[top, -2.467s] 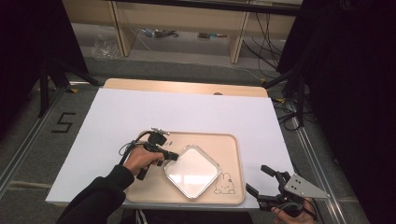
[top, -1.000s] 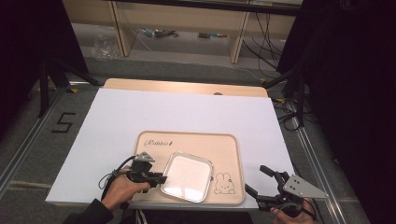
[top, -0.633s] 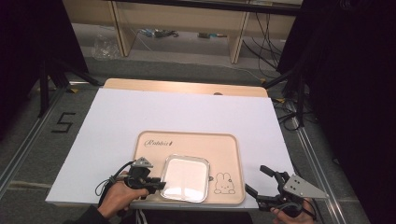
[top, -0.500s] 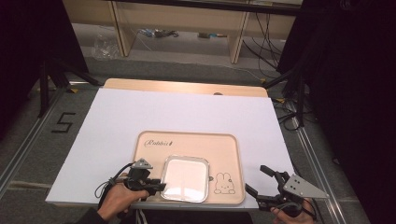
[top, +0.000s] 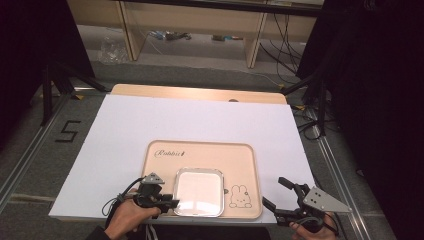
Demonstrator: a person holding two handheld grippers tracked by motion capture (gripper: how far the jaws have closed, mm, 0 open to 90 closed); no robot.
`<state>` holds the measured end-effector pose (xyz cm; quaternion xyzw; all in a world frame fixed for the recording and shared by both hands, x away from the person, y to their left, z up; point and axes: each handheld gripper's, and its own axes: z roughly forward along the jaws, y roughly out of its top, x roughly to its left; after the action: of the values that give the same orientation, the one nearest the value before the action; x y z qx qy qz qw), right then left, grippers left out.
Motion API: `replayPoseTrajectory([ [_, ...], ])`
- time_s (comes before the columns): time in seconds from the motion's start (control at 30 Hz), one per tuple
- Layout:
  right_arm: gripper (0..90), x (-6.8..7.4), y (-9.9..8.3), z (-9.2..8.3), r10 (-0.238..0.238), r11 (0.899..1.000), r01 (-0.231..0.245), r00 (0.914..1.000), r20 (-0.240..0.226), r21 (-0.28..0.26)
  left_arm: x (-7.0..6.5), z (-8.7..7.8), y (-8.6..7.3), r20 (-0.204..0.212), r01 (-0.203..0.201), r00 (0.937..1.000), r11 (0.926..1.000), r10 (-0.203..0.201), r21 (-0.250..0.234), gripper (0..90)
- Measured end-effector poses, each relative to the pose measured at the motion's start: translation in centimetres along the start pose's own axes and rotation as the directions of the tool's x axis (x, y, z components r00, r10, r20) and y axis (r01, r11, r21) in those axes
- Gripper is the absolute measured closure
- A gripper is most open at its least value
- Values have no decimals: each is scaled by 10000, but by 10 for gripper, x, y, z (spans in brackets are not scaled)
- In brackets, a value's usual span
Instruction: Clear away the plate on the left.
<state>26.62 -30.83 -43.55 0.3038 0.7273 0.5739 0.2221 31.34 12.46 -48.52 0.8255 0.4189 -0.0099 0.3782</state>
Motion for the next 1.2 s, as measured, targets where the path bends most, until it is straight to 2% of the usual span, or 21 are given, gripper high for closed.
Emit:
replayPoseTrajectory([
  [0.03, 170, 0, 0, -1, -20, 10000, 20, 10000, 15, 68, 1, 3, 0, 23, -316, 9995, 9987, 317, -397, 662],
  [0.07, 170, 0, 0, -1, -20, 10000, 20, 10000, 15, 68, 1, 3, 0, 23, -316, 9995, 9987, 317, -397, 661],
  [0.1, 170, 0, 0, -1, -87, 9999, 87, 9999, 78, 64, 4, 2, 1, 137, -705, 9974, 9971, 709, -291, 661],
  [0.17, 170, 1, 0, 0, 271, 9996, -270, 9996, -62, 101, 3, 2, 1, 120, -688, 9975, 9970, 693, -355, 660],
  [0.33, 170, 1, 1, -1, -76, 9999, 75, 9999, 77, 138, 2, 3, 0, 206, -739, 9970, 9965, 748, -388, 652],
  [0.37, 171, 1, 1, -1, -83, 9998, 82, 9999, 93, 161, -2, 2, -2, 78, -162, 9998, 9997, 164, -187, 650],
  [0.4, 170, 0, 0, 0, -36, 9999, 35, 9999, 96, 101, -1, 1, -2, 117, -224, 9997, 9996, 226, -169, 649],
  [0.43, 170, 0, 0, 0, -36, 9999, 35, 9999, 96, 101, -3, 3, -2, 91, 33, 10000, 9989, -29, -471, 649],
  [0.47, 170, 0, 0, 0, -5, 10000, 5, 10000, 74, 82, -3, 3, -2, 107, 197, 9998, 9993, -194, -315, 645],
  [0.5, 170, 2, 0, -1, 415, 9986, -413, 9991, -29, 315, -2, 2, -2, 172, -71, 9998, 9997, 75, -249, 640],
  [0.53, 170, 1, 0, 0, 276, 9995, -275, 9996, -89, 144, -1, 1, -1, 162, -293, 9994, 9995, 295, -92, 631],
  [0.6, 170, 1, 0, -1, 149, 9997, -149, 9999, 33, 167, -5, 3, -2, 12, 202, 9998, 9989, -202, -411, 584],
  [0.67, 170, 1, 0, -1, 113, 9997, -115, 9999, 74, 200, -4, 1, -2, -39, 49, 10000, 9997, -50, -241, 520],
  [0.7, 170, 1, 0, -1, 177, 9997, -177, 9998, 6, 185, -1, 2, -1, 1, -163, 9999, 9985, 163, -520, 498],
  [0.77, 171, 2, 0, -1, 240, 9990, -242, 9997, 63, 381, 2, -3, -1, -43, -126, 9999, 9990, 124, -431, 431],
  [0.83, 170, 0, 0, -1, 27, 9995, -34, 9998, 202, 308, 2, -7, -1, -114, 264, 9996, 9977, -272, -629, 414],
  [0.87, 170, 0, -1, -1, 58, 9994, -65, 9998, 209, 344, 2, -11, 0, -350, 396, 9985, 9956, -427, -849, 387],
  [0.93, 170, 0, 0, -2, 127, 9984, -135, 9998, 163, 548, 2, -18, 1, -313, 227, 9992, 9923, -268, -1218, 379],
  [0.97, 170, 0, 0, -2, 140, 9984, -149, 9998, 171, 538, 0, -23, 3, -350, 225, 9990, 9828, -294, -1831, 367],
  [1.0, 170, 0, 0, -2, 148, 9984, -157, 9997, 172, 547, 0, -23, 3, -350, 225, 9990, 9828, -294, -1831, 358],
  [1.2, 167, 2, -1, -1, 420, 9982, -424, 9991, 112, 424, -2, -34, 5, -474, -101, 9989, 9538, -44, -3002, 302],
])
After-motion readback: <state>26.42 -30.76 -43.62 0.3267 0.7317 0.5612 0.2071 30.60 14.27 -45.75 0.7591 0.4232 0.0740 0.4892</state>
